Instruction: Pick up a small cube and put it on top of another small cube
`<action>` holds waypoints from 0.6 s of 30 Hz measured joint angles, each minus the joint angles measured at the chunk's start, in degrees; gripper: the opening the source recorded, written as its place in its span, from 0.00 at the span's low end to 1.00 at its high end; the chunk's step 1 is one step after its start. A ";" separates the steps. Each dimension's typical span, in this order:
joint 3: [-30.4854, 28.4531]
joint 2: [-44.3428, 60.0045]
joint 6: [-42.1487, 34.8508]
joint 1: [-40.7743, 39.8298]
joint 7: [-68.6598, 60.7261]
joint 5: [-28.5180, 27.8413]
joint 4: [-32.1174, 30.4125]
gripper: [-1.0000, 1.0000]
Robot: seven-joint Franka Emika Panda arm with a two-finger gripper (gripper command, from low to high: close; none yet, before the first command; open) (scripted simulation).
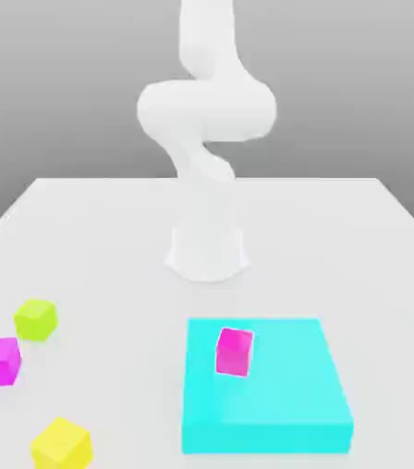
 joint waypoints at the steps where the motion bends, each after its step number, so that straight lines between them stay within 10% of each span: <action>1: -0.17 2.26 0.72 -0.50 0.39 -0.17 -0.06 0.50; 18: -5.07 37.74 12.06 -7.22 4.51 -0.06 -1.01 0.50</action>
